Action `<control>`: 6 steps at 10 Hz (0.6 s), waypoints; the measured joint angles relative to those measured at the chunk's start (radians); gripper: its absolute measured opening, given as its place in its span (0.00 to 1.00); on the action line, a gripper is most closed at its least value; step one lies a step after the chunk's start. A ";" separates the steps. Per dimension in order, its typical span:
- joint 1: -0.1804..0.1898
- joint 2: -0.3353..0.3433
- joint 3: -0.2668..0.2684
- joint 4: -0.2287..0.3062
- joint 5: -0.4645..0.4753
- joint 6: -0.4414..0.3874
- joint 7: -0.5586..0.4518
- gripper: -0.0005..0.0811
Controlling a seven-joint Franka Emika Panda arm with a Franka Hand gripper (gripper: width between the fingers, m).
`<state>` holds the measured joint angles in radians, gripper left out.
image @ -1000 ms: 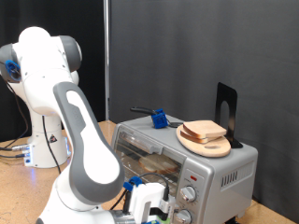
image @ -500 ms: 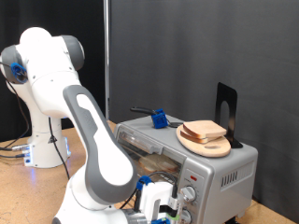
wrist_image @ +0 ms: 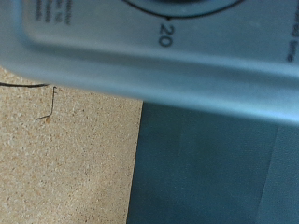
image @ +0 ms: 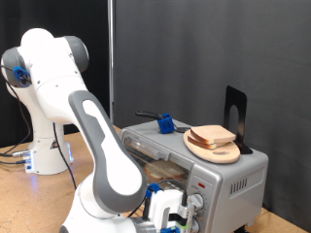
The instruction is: Make a piece of toast with the oven
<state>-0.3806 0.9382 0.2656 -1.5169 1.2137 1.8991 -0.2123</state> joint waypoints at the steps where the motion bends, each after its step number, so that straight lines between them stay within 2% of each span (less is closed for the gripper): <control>1: 0.000 -0.001 0.001 -0.002 0.005 -0.002 -0.003 0.95; 2: -0.001 -0.007 0.003 -0.006 0.009 -0.009 -0.004 0.73; 3: -0.001 -0.020 0.004 -0.016 0.012 -0.010 -0.004 0.73; 4: -0.001 -0.031 0.005 -0.026 0.016 -0.011 -0.004 0.51; 5: -0.001 -0.044 0.005 -0.034 0.018 -0.012 -0.004 0.51; 6: -0.001 -0.050 0.005 -0.042 0.020 -0.007 -0.004 0.27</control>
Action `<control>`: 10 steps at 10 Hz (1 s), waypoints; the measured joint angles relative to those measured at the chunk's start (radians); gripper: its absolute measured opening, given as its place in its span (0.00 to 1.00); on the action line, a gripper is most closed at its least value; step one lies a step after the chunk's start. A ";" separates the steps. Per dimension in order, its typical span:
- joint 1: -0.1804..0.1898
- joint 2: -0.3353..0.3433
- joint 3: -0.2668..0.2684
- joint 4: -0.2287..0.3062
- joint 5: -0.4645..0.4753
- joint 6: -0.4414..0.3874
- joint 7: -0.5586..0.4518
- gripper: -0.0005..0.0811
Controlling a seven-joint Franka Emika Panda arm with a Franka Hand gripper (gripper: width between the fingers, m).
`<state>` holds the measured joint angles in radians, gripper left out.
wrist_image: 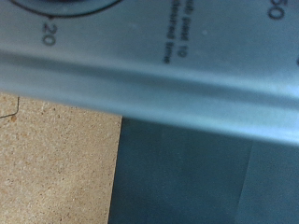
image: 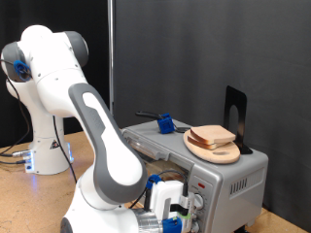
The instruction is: Make a piece of toast with the oven
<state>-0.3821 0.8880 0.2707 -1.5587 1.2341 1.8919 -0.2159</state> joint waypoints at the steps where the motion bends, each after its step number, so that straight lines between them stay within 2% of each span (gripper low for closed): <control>1: 0.000 0.000 0.000 -0.001 0.003 0.000 0.000 0.27; 5: -0.002 -0.002 0.000 -0.011 0.026 0.004 -0.025 0.27; 8: -0.021 -0.002 0.012 -0.052 0.125 0.001 -0.233 0.27; 10: -0.031 0.000 0.018 -0.066 0.163 -0.010 -0.334 0.27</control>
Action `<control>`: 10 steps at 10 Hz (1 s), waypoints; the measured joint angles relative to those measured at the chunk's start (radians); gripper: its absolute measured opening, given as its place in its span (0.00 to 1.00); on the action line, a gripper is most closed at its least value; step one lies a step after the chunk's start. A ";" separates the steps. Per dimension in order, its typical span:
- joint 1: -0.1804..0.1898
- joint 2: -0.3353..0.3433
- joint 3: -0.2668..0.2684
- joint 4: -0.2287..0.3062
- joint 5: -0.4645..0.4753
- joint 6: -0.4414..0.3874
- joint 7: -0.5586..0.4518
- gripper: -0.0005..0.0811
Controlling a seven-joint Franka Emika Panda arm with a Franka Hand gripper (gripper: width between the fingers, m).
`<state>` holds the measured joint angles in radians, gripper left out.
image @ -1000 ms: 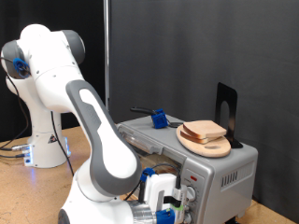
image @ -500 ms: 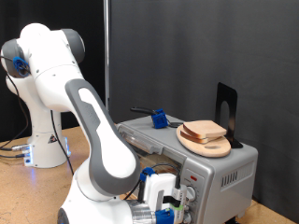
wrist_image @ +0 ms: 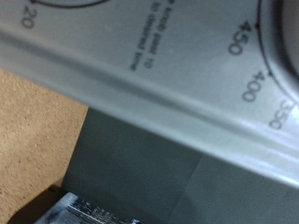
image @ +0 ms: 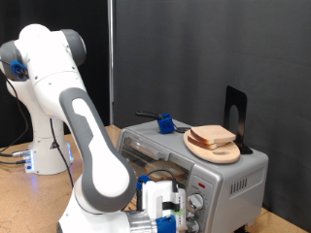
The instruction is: Make a piece of toast with the oven
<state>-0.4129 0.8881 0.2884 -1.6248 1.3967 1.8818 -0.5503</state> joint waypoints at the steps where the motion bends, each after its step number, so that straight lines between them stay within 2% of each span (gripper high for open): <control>1: -0.006 0.007 0.003 -0.001 0.016 -0.016 -0.056 0.27; 4: -0.030 0.045 0.015 0.008 0.058 -0.080 -0.193 0.27; 10: -0.063 0.110 0.022 0.054 0.075 -0.192 -0.324 0.27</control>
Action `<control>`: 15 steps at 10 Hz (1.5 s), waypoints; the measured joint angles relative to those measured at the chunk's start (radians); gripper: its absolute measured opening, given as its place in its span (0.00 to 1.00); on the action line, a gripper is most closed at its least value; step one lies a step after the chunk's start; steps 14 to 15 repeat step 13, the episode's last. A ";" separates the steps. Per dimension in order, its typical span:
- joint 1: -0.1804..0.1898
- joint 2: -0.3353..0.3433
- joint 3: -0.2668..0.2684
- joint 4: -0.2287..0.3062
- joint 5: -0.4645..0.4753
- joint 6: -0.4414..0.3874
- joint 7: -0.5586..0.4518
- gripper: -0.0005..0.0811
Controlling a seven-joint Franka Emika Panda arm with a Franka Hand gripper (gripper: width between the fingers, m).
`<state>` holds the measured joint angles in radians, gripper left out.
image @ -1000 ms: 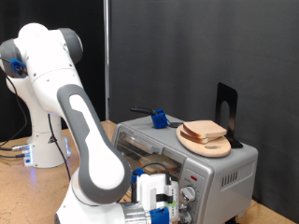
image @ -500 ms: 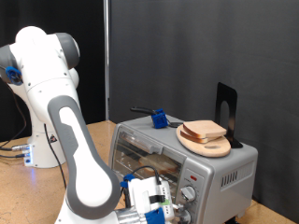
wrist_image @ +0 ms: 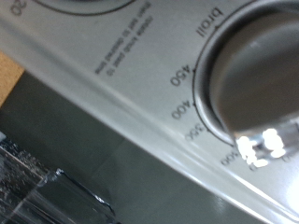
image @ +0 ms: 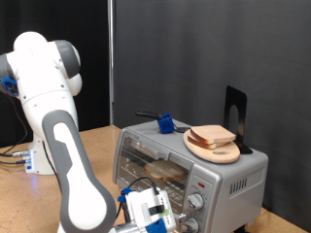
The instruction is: Make a piece of toast with the oven
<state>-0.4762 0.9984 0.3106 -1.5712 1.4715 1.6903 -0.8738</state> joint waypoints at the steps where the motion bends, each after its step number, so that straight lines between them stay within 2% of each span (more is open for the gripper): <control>1: -0.009 0.009 0.003 0.010 0.014 -0.020 -0.016 0.27; 3: -0.034 0.010 0.023 0.036 0.035 -0.096 -0.024 0.27; 5: -0.037 0.000 0.026 0.046 0.047 -0.100 -0.008 0.26; 7: -0.030 -0.028 0.017 0.039 0.040 -0.014 0.117 0.23; 9: -0.013 -0.082 -0.017 0.020 -0.015 0.086 0.298 0.23; 10: -0.007 -0.107 -0.037 0.015 -0.062 0.102 0.399 0.21; 11: -0.005 -0.130 -0.063 0.016 -0.127 0.102 0.514 0.21; 13: -0.013 -0.171 -0.108 0.019 -0.212 0.062 0.658 0.20; 15: -0.013 -0.171 -0.108 0.019 -0.212 0.062 0.658 0.20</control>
